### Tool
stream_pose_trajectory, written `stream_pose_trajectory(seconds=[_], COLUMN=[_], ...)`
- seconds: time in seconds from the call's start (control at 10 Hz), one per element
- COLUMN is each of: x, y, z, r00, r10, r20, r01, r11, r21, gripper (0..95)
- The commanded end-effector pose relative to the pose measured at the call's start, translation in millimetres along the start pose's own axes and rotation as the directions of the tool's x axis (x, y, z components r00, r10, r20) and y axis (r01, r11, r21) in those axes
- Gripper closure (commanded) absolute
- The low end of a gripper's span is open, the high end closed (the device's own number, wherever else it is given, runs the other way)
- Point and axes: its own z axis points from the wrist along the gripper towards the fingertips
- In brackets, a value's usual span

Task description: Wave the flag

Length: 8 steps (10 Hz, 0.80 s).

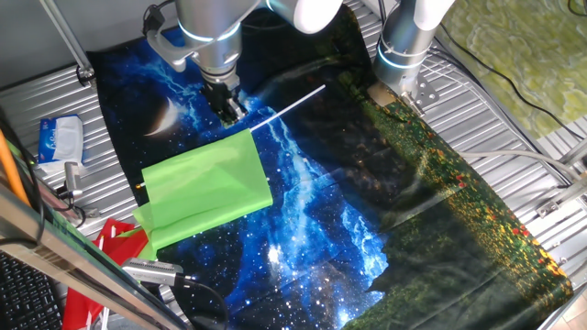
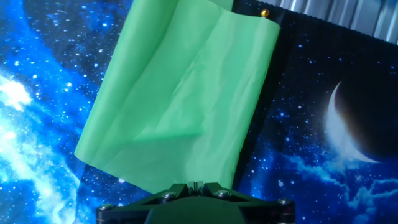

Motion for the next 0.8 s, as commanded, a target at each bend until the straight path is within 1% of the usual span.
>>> stream_pose_trajectory(seconds=[0.1, 0.2, 0.4, 0.5, 0.6, 0.7, 0.8], x=[0.5, 0.5, 0.5, 1.1, 5.0, 11.6, 24.7], y=[0.1, 0.1, 0.1, -0.2, -1.9, -4.8, -9.5], z=[0.2, 0.2, 0.2, 0.5, 3.7, 7.8, 15.3], r00=[1.0, 1.0, 1.0, 1.0, 1.0, 1.0, 1.0], r10=[-0.008, -0.009, -0.007, -0.027, -0.024, -0.021, -0.01], r20=[-0.014, -0.006, -0.003, -0.006, -0.004, 0.002, 0.004], r01=[0.008, 0.009, 0.007, 0.027, 0.024, 0.021, 0.01], r11=[1.0, 1.0, 1.0, 1.0, 1.0, 1.0, 1.0], r21=[0.014, 0.011, 0.003, 0.003, 0.003, 0.001, -0.002], gripper=[95.0, 95.0, 95.0, 76.0, 76.0, 76.0, 76.0])
